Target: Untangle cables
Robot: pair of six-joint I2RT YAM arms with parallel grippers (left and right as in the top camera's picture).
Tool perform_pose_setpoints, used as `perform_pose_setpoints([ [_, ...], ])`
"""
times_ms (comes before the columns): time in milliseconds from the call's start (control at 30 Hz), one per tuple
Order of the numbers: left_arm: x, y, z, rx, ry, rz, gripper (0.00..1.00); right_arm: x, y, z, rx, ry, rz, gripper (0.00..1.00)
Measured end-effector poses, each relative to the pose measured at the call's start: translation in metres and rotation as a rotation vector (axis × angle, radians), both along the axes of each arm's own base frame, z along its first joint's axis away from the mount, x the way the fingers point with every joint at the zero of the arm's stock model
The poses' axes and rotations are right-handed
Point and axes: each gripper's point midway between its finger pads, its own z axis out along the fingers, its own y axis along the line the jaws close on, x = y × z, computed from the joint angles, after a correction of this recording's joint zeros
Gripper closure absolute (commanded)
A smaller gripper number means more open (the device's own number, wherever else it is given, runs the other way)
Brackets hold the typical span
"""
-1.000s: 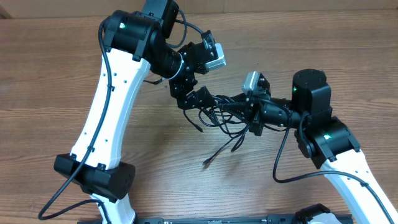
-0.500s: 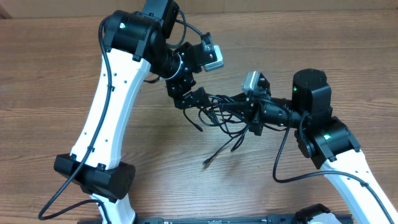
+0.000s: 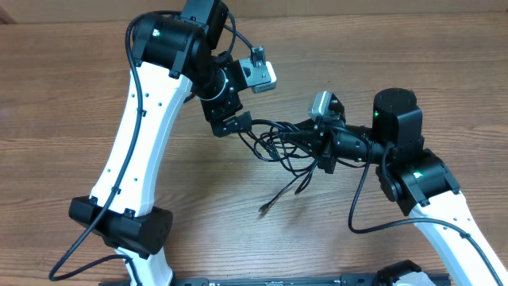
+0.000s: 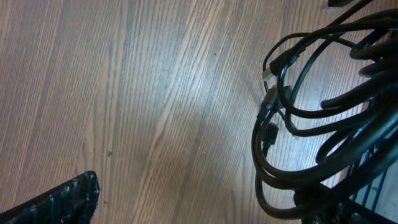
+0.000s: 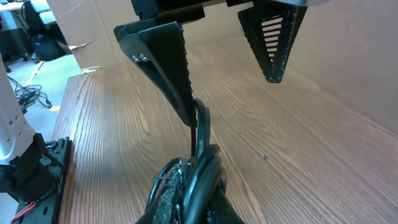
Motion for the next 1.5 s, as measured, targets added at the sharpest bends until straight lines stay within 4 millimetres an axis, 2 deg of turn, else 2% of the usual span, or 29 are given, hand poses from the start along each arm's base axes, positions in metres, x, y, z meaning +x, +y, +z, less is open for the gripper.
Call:
perform_pose_setpoints([
  [433, 0.0002, 0.0005, -0.0002, 0.003, -0.001, 0.001, 0.01, -0.0069, 0.0009, -0.0036, 0.002, 0.035, 0.026, 0.96],
  [1500, 0.0051, -0.0013, 0.0011, -0.004, -0.022, 0.001, 0.00, -0.0036, 0.0022, 0.0037, 0.016, -0.008, 0.027, 0.96],
])
